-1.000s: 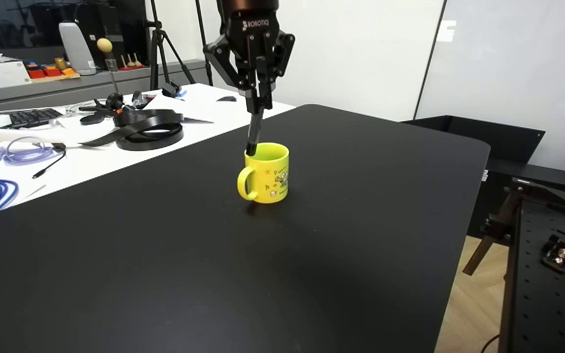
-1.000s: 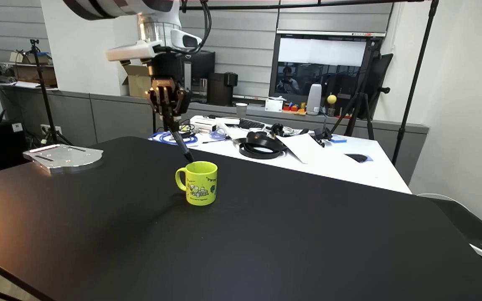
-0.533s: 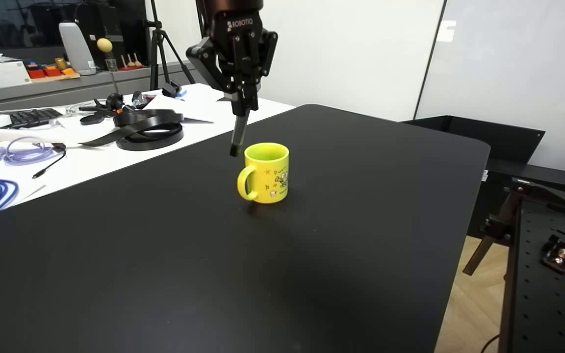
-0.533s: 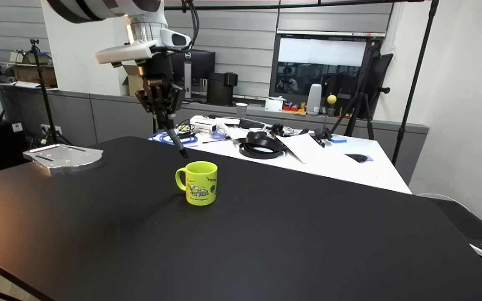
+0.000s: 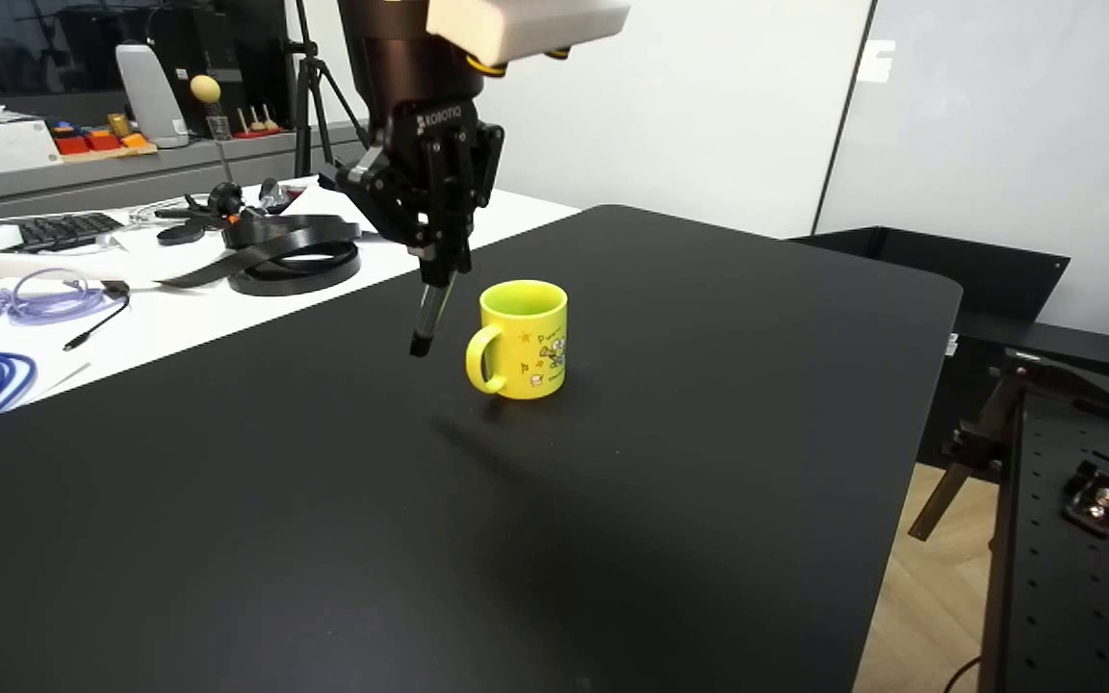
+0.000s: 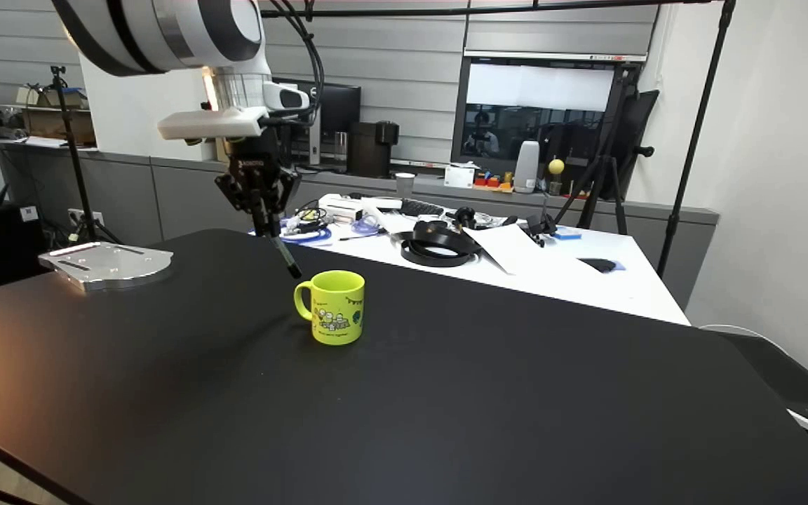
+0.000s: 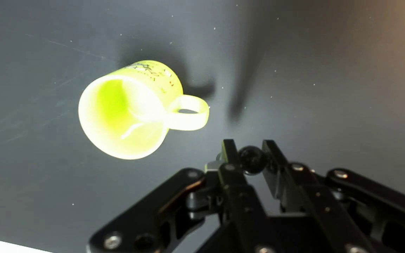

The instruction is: Put the marker inside the mug cup,take it out and put it back

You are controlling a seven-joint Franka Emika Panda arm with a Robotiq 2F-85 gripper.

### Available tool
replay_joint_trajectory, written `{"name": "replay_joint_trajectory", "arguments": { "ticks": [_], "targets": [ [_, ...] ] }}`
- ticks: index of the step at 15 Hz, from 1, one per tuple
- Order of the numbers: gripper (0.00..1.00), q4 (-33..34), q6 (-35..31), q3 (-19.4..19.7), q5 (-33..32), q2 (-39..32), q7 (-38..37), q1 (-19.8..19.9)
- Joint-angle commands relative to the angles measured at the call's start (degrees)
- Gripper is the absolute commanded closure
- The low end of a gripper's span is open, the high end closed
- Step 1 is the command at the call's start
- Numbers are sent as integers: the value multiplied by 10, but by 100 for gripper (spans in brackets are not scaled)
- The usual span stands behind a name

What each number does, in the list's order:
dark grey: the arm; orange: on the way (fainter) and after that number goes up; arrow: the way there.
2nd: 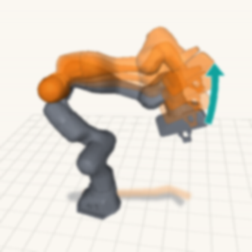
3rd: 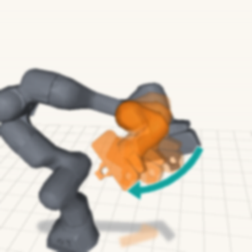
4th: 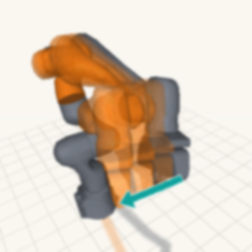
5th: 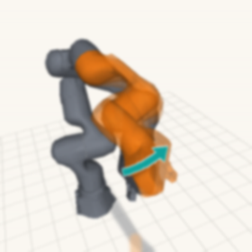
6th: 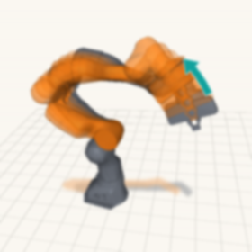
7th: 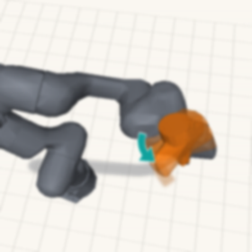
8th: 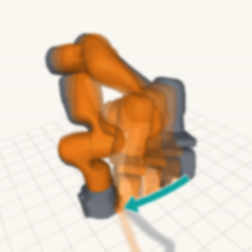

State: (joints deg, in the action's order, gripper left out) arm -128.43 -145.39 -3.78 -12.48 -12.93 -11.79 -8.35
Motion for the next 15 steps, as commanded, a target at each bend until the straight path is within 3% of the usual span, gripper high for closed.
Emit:
{"name": "replay_joint_trajectory", "arguments": {
  "ticks": [1,9,15],
  "targets": [
    [94,2,-8,-3,13,-22,29,1],
    [94,-13,-10,-8,22,-46,66,-1],
    [94,-23,-84,17,-19,-62,37,-16]
  ]
}}
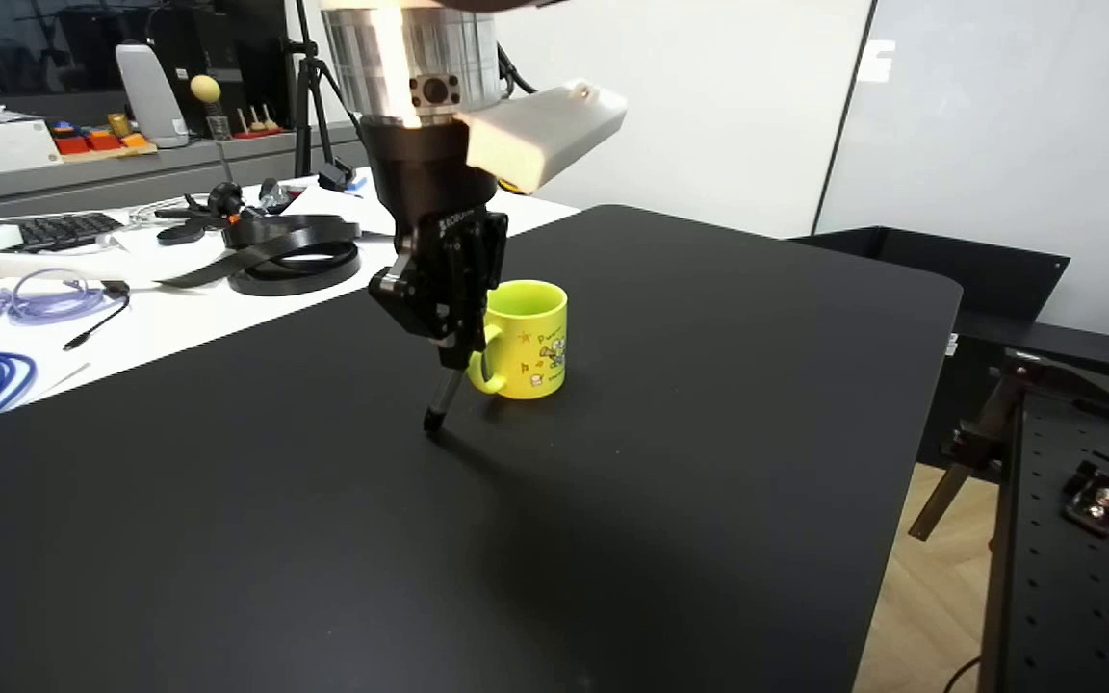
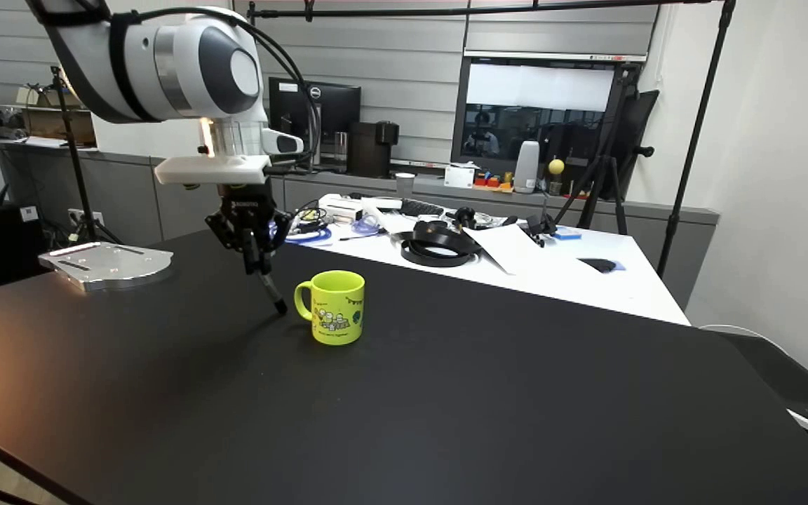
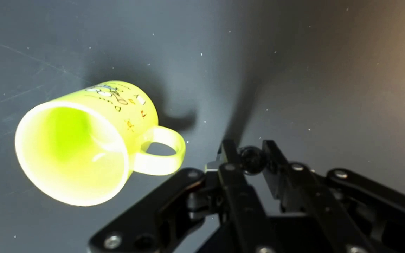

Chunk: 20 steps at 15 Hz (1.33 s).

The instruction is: Put the marker inside the mug cup,take it out and put it back

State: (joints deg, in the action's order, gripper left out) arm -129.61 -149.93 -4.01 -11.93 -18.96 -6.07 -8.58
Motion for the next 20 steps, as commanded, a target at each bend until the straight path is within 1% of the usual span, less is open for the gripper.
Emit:
{"name": "replay_joint_trajectory", "arguments": {
  "ticks": [1,4,5,6,7,8,14,15,16,18,20],
  "targets": [
    [94,-13,-53,27,-35,-5,-27,-18],
    [94,-14,-76,44,-49,-16,-32,-27],
    [84,-13,-72,45,-47,-19,-29,-28],
    [52,-11,-66,49,-47,-22,-28,-31],
    [52,-11,-60,48,-43,-25,-23,-31],
    [47,-10,-56,48,-41,-28,-22,-32],
    [5,-9,-9,38,-25,-33,-10,-28],
    [1,-5,25,37,-19,-27,-16,-30],
    [0,-1,56,35,-14,-24,-17,-30],
    [0,11,118,28,-3,-18,-16,-27],
    [0,33,190,17,22,-18,-7,-20]
  ]
}}
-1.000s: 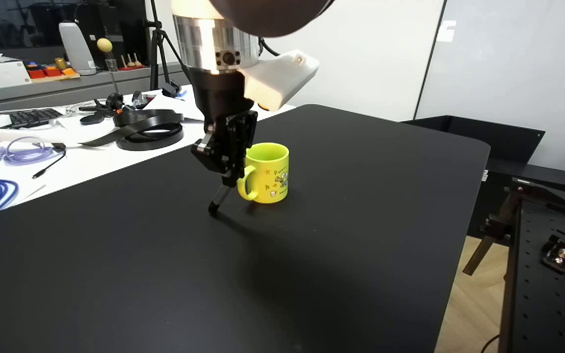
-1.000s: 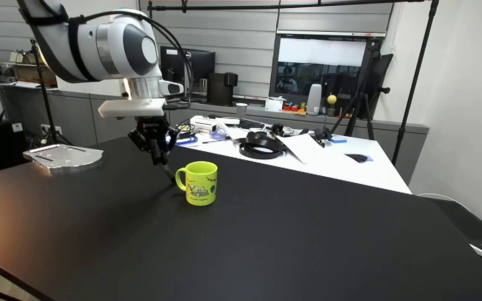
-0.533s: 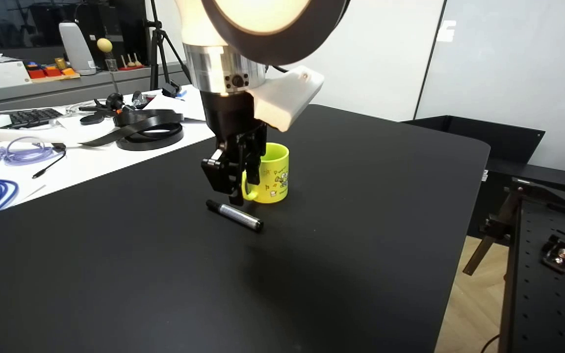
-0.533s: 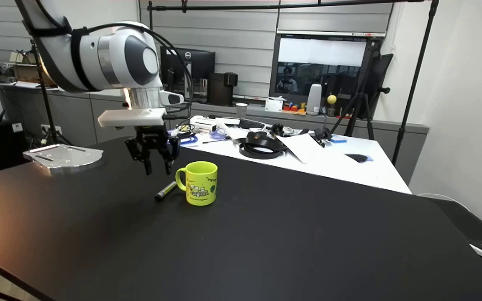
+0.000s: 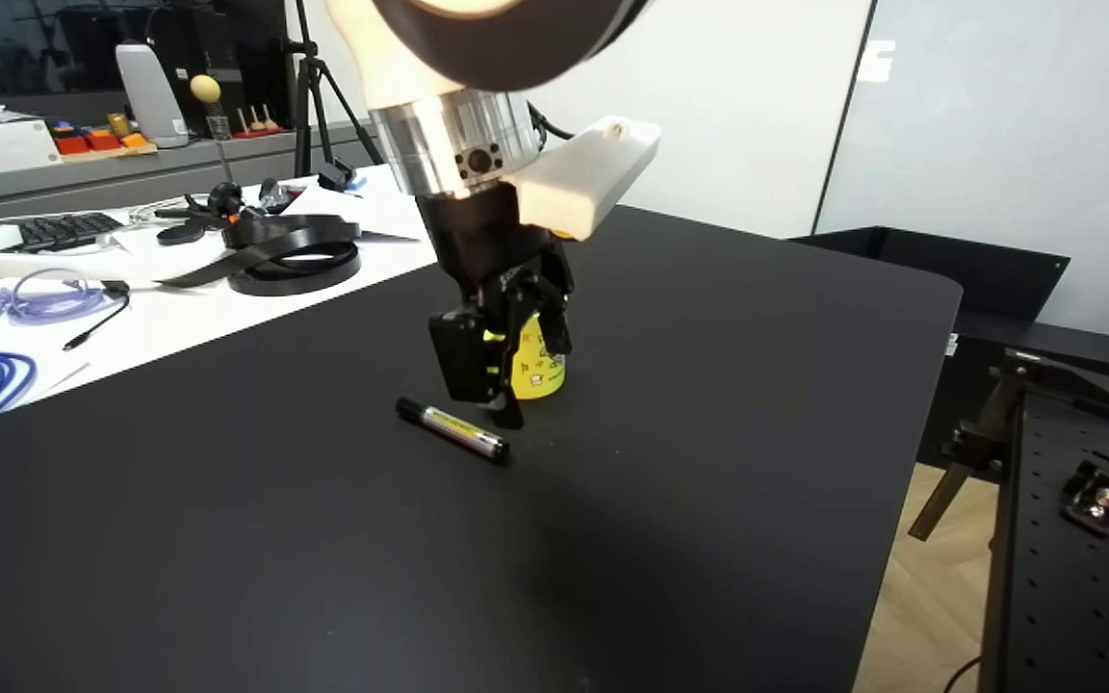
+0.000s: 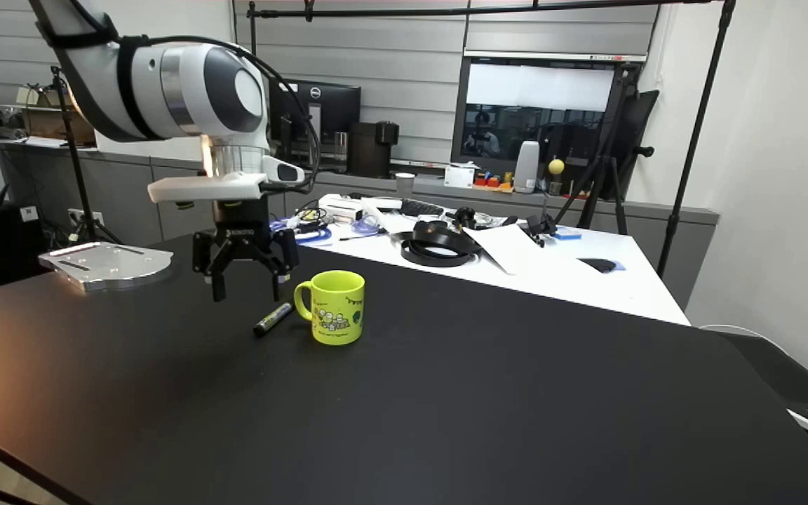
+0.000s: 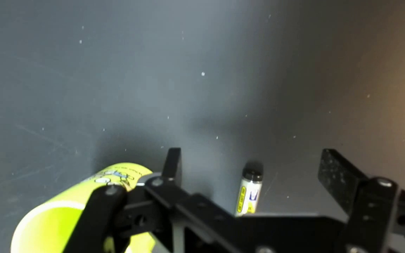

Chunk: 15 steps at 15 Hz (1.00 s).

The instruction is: Put the marker inside the mug cup,take it out and put it back

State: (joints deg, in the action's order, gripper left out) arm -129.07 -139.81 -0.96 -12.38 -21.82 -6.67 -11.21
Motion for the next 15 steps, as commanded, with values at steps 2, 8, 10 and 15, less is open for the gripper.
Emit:
{"name": "replay_joint_trajectory", "arguments": {
  "ticks": [2,8,10,15],
  "targets": [
    [0,54,143,-19,39,1,1,8],
    [0,104,102,-20,40,-29,-14,6],
    [0,111,48,-18,39,-43,-17,5],
    [0,103,37,-19,45,-48,-1,5]
  ]
}}
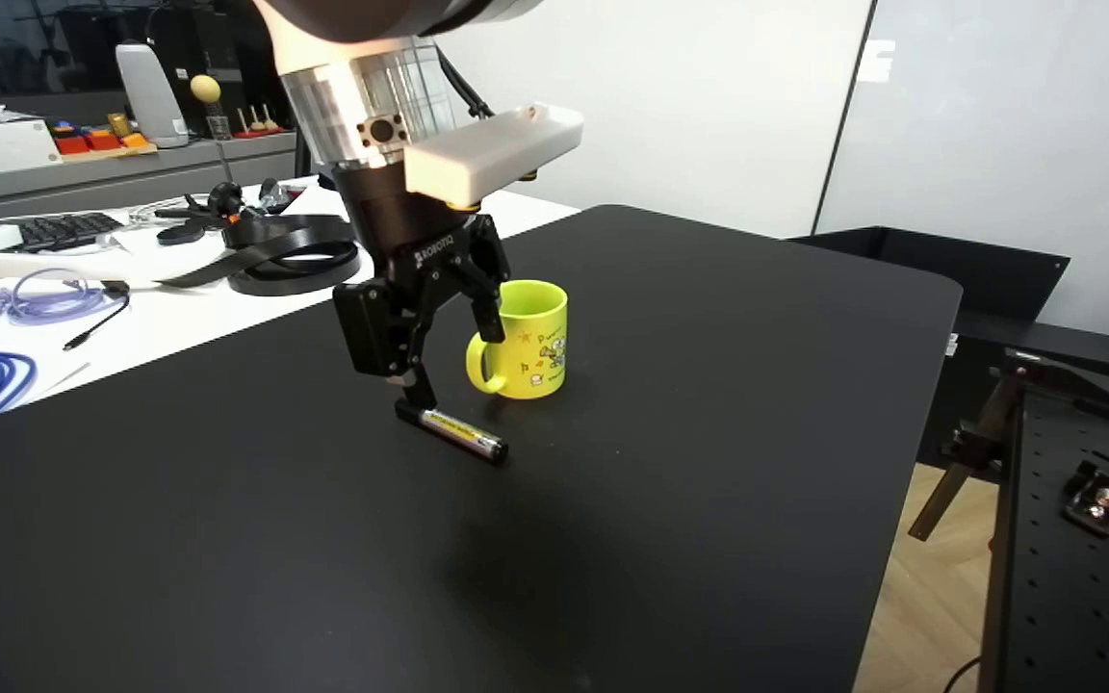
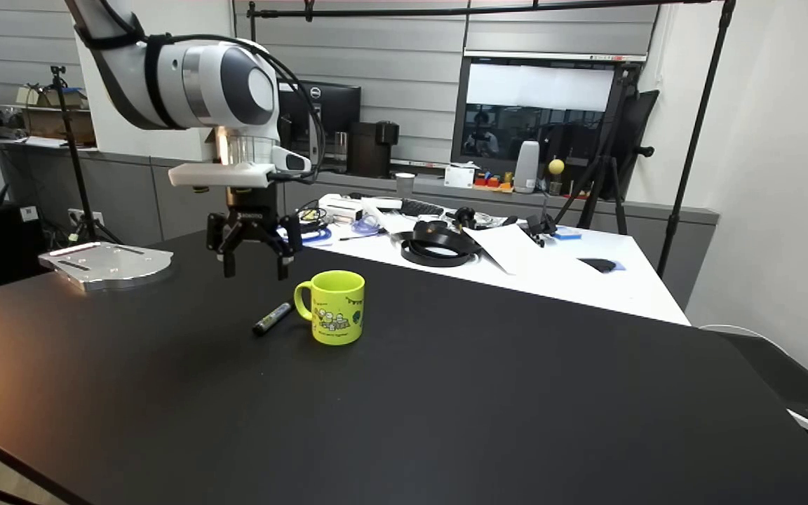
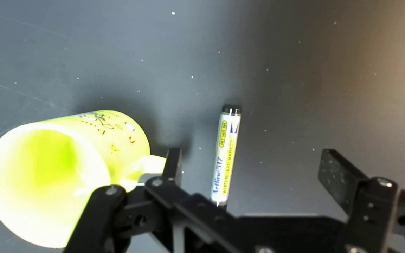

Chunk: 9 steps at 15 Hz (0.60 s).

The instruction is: Put the marker inside the mug cup,take it out and put it back

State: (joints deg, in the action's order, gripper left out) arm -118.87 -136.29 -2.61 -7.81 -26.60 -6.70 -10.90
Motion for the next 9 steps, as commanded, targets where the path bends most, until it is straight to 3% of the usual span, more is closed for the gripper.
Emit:
{"name": "replay_joint_trajectory", "arguments": {
  "ticks": [1,9],
  "targets": [
    [0,3,2,-3,-1,-2,-1,2],
    [0,-4,-140,27,-34,-62,-43,-20]
  ]
}}
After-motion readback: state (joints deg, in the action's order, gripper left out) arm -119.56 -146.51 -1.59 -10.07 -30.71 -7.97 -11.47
